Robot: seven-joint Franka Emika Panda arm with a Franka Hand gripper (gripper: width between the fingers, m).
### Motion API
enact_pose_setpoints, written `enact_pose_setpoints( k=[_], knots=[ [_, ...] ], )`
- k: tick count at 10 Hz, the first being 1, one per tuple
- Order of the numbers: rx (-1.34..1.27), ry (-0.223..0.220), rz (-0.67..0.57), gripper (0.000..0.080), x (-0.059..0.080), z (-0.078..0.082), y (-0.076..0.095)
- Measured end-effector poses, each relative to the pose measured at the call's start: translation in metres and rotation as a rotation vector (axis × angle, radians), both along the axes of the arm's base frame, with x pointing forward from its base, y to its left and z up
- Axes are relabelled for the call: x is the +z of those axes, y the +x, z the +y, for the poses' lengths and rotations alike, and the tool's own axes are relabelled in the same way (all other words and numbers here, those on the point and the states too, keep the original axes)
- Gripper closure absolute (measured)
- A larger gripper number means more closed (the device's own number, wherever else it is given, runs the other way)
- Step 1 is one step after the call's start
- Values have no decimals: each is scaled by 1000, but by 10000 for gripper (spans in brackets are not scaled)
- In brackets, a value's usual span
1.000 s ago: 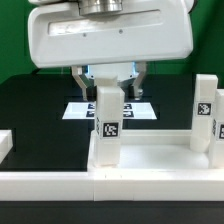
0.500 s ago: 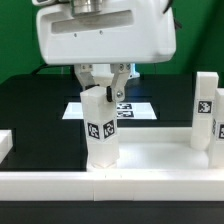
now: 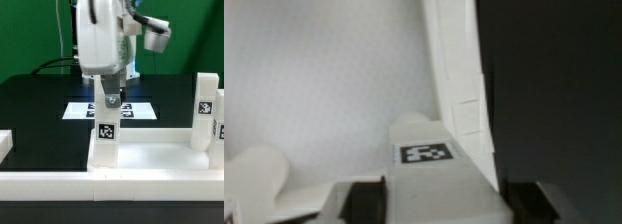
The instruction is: Assemble desk
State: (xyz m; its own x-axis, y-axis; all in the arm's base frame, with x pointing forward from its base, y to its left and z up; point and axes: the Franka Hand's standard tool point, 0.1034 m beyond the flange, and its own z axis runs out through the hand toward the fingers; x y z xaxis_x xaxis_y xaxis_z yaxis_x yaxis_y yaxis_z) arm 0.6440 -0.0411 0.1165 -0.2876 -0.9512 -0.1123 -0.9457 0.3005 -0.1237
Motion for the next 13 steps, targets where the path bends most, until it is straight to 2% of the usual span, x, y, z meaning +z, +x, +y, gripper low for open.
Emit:
enact_pose_setpoints(
  k=[2, 3, 4, 5, 7, 10, 11, 12, 13],
  knots=[
    [27, -4, 2, 495, -1, -1, -1],
    [155, -28, -7, 400, -1, 0, -2],
    [340, -51, -16, 256, -3, 3, -5],
    [542, -72, -36, 178, -5, 3, -6],
    [719, -126, -73, 155, -3, 0, -12],
    [895, -155, -78, 151, -5, -2, -13],
    [1127, -203, -72, 151, -7, -5, -14],
    [1251, -222, -65, 151, -8, 0, -13],
    [1247, -218, -66, 151, -8, 5, -11]
  ],
)
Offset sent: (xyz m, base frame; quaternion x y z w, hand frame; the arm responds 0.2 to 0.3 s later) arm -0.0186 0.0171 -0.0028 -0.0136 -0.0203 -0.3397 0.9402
